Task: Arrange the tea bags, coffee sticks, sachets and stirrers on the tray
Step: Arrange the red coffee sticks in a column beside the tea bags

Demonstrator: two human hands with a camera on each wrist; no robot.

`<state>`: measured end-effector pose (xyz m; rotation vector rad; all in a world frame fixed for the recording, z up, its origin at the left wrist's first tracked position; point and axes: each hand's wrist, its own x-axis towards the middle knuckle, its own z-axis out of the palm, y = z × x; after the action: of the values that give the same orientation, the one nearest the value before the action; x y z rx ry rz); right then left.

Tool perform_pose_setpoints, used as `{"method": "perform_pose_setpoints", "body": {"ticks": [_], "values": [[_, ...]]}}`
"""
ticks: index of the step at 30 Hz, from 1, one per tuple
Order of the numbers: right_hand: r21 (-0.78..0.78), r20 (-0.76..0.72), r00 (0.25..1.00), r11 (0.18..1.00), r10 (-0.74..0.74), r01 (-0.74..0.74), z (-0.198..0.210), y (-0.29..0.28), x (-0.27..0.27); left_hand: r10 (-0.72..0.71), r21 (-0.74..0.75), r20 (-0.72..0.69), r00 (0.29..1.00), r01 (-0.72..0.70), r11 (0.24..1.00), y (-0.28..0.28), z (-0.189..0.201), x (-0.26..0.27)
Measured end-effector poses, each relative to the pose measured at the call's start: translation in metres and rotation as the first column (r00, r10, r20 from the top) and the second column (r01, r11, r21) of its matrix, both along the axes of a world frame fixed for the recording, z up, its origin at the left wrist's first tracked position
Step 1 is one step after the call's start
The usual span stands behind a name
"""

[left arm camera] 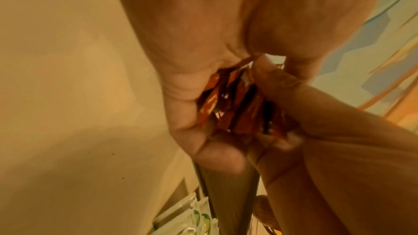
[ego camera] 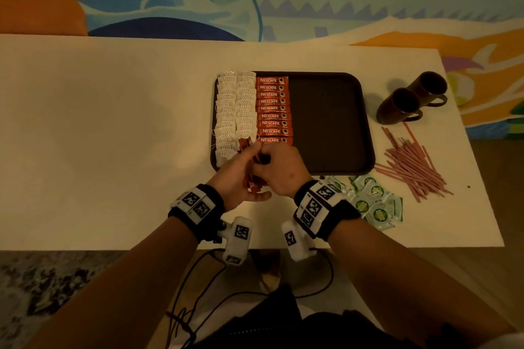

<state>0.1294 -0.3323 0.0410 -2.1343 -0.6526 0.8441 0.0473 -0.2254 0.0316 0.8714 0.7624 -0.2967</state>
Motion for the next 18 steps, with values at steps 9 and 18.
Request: {"method": "perform_pose_setpoints", "body": {"ticks": [9, 18], "values": [[0.104, -0.044, 0.998, 0.993, -0.043, 0.047, 0.005, -0.018, 0.020, 0.016, -0.017, 0.019, 1.000, -0.016, 1.000, 0.005, -0.003, 0.012], [0.138, 0.005, 0.993, 0.984, -0.115, 0.113, 0.002, -0.017, 0.033, 0.092, 0.013, 0.043, 0.995, -0.093, 0.996, 0.008, -0.001, 0.024]]}}
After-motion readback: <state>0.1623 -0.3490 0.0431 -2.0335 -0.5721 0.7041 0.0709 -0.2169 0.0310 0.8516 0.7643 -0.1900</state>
